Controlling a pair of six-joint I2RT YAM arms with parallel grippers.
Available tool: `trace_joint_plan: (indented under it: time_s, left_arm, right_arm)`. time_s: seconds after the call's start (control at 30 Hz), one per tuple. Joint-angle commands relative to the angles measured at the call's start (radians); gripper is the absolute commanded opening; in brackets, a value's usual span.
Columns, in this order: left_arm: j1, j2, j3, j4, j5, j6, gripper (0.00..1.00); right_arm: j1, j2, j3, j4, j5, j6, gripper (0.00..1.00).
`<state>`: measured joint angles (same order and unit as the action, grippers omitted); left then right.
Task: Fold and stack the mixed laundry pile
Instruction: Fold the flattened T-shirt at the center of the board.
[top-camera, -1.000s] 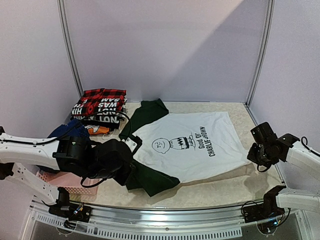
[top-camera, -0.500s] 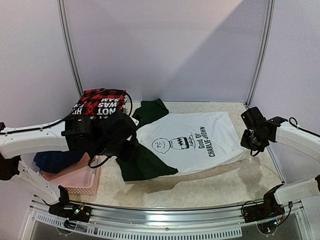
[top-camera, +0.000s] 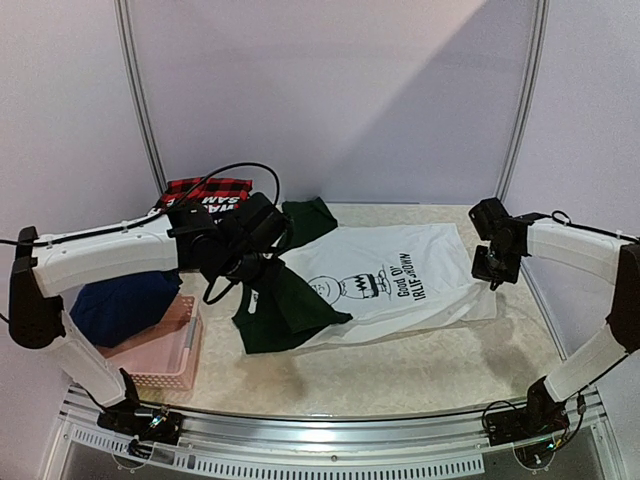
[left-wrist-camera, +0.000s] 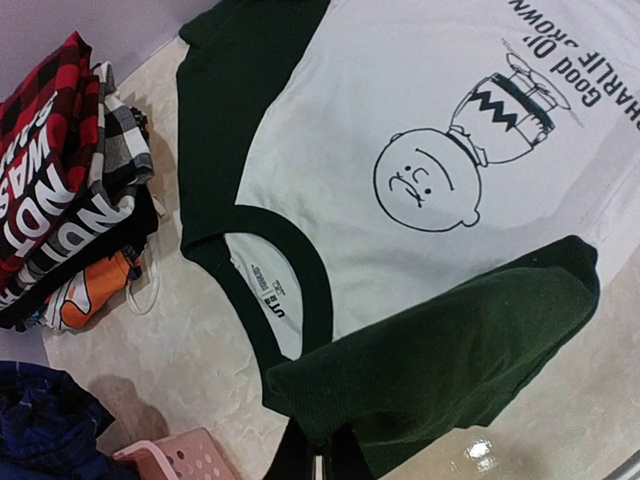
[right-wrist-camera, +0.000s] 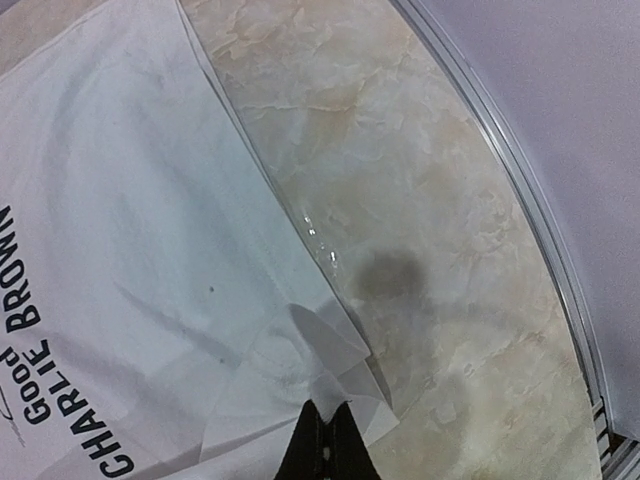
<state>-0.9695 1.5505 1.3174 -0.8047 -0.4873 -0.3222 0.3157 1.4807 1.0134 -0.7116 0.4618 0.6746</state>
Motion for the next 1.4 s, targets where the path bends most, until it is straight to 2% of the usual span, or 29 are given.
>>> trace_joint_plan:
  time_s: [0.0, 0.37, 0.7, 1.23, 1.37]
  left_arm:
    - [0.054, 0.050, 0.058, 0.009, -0.018, 0.044, 0.00]
    - [0.128, 0.192, 0.154, 0.008, -0.078, 0.109, 0.00]
    - [0.169, 0.292, 0.209, 0.056, -0.061, 0.179, 0.00]
    - [0.228, 0.444, 0.319, 0.073, -0.136, 0.171, 0.00]
    - [0.241, 0.472, 0.328, 0.124, -0.137, 0.183, 0.00]
  right_arm:
    - [-0.014, 0.068, 0.046, 0.018, 0.008, -0.042, 0.00]
    - [-0.039, 0.204, 0.125, 0.029, 0.014, -0.068, 0.00]
    - [-0.049, 0.294, 0.171, 0.033, 0.012, -0.083, 0.00]
    - [-0.074, 0.398, 0.227, 0.055, 0.013, -0.100, 0.00]
    - [-0.074, 0.410, 0.248, 0.075, -0.006, -0.118, 0.07]
